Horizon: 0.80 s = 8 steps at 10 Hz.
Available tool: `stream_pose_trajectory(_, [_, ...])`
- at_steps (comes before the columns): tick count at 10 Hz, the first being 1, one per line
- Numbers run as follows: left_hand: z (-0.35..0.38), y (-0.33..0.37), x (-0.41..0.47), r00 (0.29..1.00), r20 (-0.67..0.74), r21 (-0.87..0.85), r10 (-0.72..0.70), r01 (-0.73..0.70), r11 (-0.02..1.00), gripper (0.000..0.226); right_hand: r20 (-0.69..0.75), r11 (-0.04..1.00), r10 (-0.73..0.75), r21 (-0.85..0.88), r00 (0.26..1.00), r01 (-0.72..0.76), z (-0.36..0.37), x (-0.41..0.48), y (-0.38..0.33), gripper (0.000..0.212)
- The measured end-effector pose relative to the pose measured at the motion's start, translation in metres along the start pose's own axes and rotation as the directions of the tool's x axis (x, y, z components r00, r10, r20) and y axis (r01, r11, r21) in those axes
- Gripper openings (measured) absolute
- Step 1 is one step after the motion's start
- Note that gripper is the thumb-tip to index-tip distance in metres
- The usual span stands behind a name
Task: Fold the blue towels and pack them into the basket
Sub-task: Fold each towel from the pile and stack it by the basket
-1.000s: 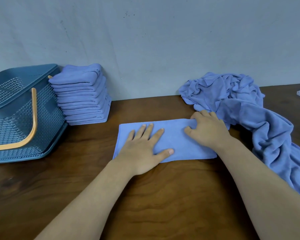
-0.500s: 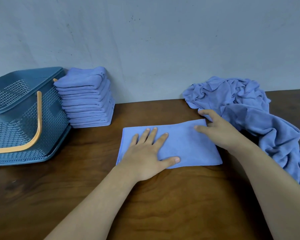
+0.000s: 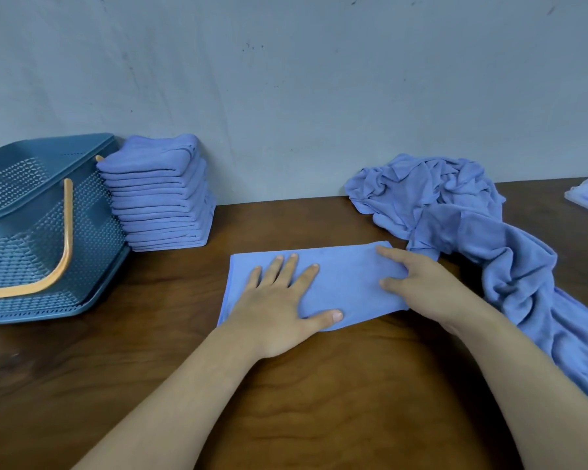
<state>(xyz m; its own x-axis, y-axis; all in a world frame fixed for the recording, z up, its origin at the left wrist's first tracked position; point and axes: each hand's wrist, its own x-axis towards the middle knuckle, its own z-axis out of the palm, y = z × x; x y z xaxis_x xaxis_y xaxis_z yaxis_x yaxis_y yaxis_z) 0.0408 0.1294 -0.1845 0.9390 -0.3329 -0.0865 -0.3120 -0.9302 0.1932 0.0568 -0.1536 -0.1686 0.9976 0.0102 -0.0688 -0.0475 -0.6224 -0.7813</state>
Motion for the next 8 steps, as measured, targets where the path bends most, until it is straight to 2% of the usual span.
stream_pose_trajectory(2, [0.004,0.017,-0.012,1.0,0.008,0.014,-0.019,0.019,1.0,0.107,0.073,0.994,0.031,-0.107,0.997,-0.024,-0.013,-0.005,0.011,0.076])
stream_pose_trajectory(3, [0.002,0.017,-0.012,0.999,0.006,0.019,-0.032,0.032,0.999,0.11,0.105,0.994,0.037,-0.107,0.994,-0.025,-0.014,-0.006,0.008,0.084])
stream_pose_trajectory(4, [0.004,0.016,-0.012,0.999,0.004,0.006,-0.038,0.038,0.999,0.111,0.092,0.999,0.021,-0.046,0.996,-0.017,-0.012,-0.01,0.004,0.08])
stream_pose_trajectory(5, [0.001,0.014,-0.012,0.999,0.001,-0.027,-0.035,0.035,0.999,0.108,0.118,0.981,-0.062,-0.175,0.991,0.082,-0.01,-0.016,0.001,0.107])
stream_pose_trajectory(7, [-0.011,-0.028,-0.03,0.992,-0.057,-0.039,-0.117,0.115,0.993,0.102,0.139,0.959,-0.067,-0.263,0.988,0.103,-0.013,-0.024,-0.004,0.138])
stream_pose_trajectory(8, [-0.016,-0.056,-0.043,0.992,-0.04,-0.065,-0.118,0.115,0.991,0.099,0.122,0.961,-0.098,-0.245,0.988,0.126,-0.012,-0.026,-0.006,0.133])
